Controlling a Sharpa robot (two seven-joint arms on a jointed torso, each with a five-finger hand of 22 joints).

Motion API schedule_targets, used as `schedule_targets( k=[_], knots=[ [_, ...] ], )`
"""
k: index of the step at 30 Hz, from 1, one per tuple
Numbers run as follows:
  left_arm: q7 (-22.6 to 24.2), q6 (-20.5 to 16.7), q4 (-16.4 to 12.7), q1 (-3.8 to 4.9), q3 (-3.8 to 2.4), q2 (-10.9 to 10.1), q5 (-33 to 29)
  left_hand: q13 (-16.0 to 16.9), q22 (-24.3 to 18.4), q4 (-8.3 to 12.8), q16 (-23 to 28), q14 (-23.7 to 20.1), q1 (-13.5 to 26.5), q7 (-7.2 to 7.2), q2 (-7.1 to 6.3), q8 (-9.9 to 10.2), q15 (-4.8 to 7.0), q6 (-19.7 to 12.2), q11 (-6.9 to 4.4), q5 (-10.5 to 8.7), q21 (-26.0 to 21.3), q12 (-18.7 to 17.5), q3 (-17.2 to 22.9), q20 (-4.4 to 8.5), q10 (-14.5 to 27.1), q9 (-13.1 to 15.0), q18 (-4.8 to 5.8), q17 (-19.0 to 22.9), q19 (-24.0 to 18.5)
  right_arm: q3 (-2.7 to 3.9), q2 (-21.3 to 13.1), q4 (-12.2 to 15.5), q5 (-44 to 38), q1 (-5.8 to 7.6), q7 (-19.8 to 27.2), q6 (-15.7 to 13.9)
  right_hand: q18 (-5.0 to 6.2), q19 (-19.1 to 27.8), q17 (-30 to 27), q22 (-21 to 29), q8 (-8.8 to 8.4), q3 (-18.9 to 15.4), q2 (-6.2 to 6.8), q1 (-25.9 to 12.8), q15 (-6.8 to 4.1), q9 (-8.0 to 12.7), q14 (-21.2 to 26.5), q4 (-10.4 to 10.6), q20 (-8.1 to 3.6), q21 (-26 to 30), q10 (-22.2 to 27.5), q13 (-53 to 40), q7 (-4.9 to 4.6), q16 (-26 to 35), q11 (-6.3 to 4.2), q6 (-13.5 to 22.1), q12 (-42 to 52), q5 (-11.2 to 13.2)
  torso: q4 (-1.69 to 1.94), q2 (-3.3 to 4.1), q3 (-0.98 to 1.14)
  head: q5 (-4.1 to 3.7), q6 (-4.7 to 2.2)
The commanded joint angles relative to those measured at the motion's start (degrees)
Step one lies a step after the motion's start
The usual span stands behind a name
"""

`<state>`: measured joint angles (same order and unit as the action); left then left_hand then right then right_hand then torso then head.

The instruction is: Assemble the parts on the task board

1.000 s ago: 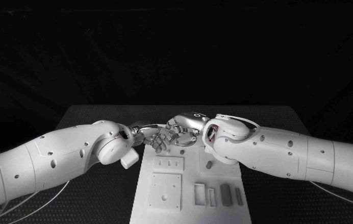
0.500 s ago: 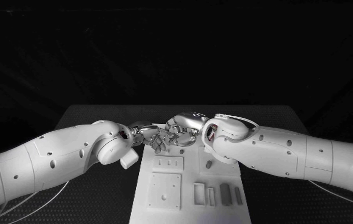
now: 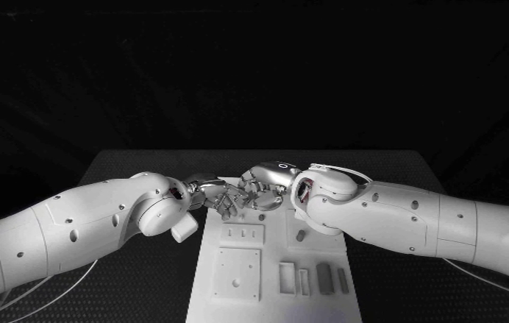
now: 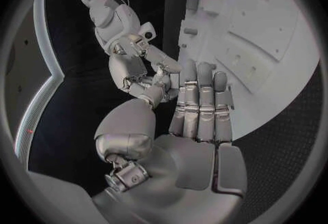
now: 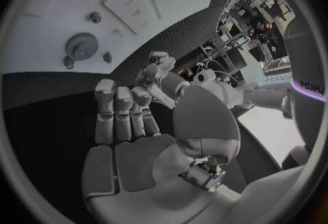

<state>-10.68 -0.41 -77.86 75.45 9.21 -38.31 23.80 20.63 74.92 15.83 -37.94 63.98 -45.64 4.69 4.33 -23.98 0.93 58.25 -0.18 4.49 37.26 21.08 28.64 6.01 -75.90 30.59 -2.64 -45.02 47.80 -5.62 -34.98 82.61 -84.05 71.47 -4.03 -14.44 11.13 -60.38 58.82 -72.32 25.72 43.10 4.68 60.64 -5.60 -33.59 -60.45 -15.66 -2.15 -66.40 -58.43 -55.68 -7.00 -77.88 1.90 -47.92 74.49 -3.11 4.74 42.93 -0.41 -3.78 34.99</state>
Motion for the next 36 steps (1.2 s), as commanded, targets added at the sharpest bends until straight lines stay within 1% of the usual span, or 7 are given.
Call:
schedule_targets(
  k=[1,6,12,17,20,28,36],
  knots=[
    [0.67,1.18,-0.21,0.12,-0.11,0.14,-0.43,0.08,-0.12,-0.26,-0.24,0.08,0.39,0.37,-0.95,0.48,0.14,-0.05,0.25,-0.01,0.26,-0.05,-0.45,0.69,-0.2,0.03,0.58,0.11,-0.03,-0.05,0.09,-0.02,-0.24,-0.13,0.24,1.2,3.87,0.16,0.08,0.1,-0.17,0.24,0.49,0.03,-1.31,-0.05,-1.08,0.03,-0.39,-0.17,4.85,-0.09,2.25,0.33,-3.13,-10.9,-0.25,0.32,-0.03,0.01,0.01,0.0,0.05],
    [0.18,1.21,-0.13,0.12,-0.11,0.14,-0.44,0.17,-0.25,-0.95,-0.25,0.0,1.21,0.43,-2.23,0.85,0.15,-0.14,0.28,-0.77,0.28,-0.21,-0.58,0.71,-0.11,0.22,0.52,0.26,-0.07,-0.05,0.06,0.11,-0.2,-0.15,0.23,1.16,3.87,0.15,0.09,0.1,-0.17,0.27,0.51,0.0,-1.31,-0.08,-1.1,0.05,-0.39,-0.17,4.85,-0.1,2.25,0.33,-3.13,-10.92,-0.24,0.32,-0.02,0.02,0.02,0.0,0.09],
    [-0.42,1.7,-0.1,0.12,-0.11,0.11,-0.37,0.22,-0.28,-0.82,-0.27,-0.04,0.86,0.44,-2.47,1.0,0.17,-0.19,0.28,-0.7,0.33,-0.27,-0.29,0.74,-0.07,0.32,0.46,0.31,-0.09,-0.05,-0.06,0.13,0.0,-0.19,0.11,0.92,3.87,0.13,0.1,0.11,-0.17,0.31,0.53,-0.04,-1.31,-0.12,-1.11,0.06,-0.4,-0.18,4.83,-0.12,2.26,0.33,-3.13,-10.94,-0.23,0.32,-0.05,-0.01,0.03,-0.04,0.11],
    [-0.84,2.2,-0.13,0.11,-0.11,0.15,0.18,0.35,-0.27,-0.18,-0.38,-0.03,-0.2,0.45,-2.69,1.17,0.18,-0.1,0.28,0.04,0.49,-0.29,0.29,0.73,-0.1,0.57,0.43,0.37,-0.11,-0.05,-0.11,0.28,0.92,-0.24,0.27,0.69,3.87,0.1,0.11,0.11,-0.17,0.35,0.54,-0.07,-1.31,-0.15,-1.13,0.06,-0.41,-0.19,4.81,-0.13,2.27,0.32,-3.13,-10.96,-0.22,0.3,-0.07,0.03,0.08,-0.03,0.18],
    [-1.09,2.26,-0.09,0.11,-0.11,0.22,0.47,0.43,-0.27,0.21,-0.44,-0.03,-0.87,0.45,-2.89,1.27,0.17,-0.05,0.29,0.4,0.6,-0.32,0.55,0.71,-0.11,0.73,0.44,0.41,-0.11,-0.05,-0.16,0.45,1.2,-0.26,0.34,0.46,3.87,0.09,0.11,0.12,-0.17,0.37,0.54,-0.08,-1.31,-0.17,-1.15,0.06,-0.41,-0.2,4.8,-0.14,2.27,0.32,-3.14,-10.97,-0.22,0.3,-0.08,0.04,0.07,0.0,0.21],
    [-1.39,2.09,0.12,0.08,-0.11,0.3,0.49,0.48,-0.3,0.01,-0.42,-0.14,-0.8,0.52,-2.87,1.44,0.09,-0.11,0.36,0.64,0.64,-0.4,0.51,0.63,-0.04,0.84,0.52,0.49,-0.16,-0.05,-0.34,0.99,1.38,-0.32,0.41,0.35,3.87,0.04,0.12,0.12,-0.17,0.44,0.55,-0.11,-1.31,-0.21,-1.18,0.06,-0.43,-0.21,4.77,-0.16,2.28,0.31,-3.14,-10.99,-0.2,0.28,0.02,0.02,0.04,0.02,0.39],
    [-1.7,2.55,0.03,0.08,-0.11,0.28,0.56,0.52,-0.35,-0.21,-0.37,-0.26,-0.61,0.56,-2.85,1.64,0.05,-0.22,0.39,0.61,0.65,-0.49,0.47,0.62,0.06,0.93,0.51,0.58,-0.25,-0.05,-0.48,1.04,1.38,-0.33,0.3,0.35,3.87,-0.01,0.14,0.13,-0.19,0.52,0.55,-0.12,-1.31,-0.26,-1.22,0.04,-0.44,-0.23,4.75,-0.18,2.29,0.31,-3.15,-11.02,-0.19,0.26,-0.04,-0.03,0.02,0.05,0.48]
  ],
)
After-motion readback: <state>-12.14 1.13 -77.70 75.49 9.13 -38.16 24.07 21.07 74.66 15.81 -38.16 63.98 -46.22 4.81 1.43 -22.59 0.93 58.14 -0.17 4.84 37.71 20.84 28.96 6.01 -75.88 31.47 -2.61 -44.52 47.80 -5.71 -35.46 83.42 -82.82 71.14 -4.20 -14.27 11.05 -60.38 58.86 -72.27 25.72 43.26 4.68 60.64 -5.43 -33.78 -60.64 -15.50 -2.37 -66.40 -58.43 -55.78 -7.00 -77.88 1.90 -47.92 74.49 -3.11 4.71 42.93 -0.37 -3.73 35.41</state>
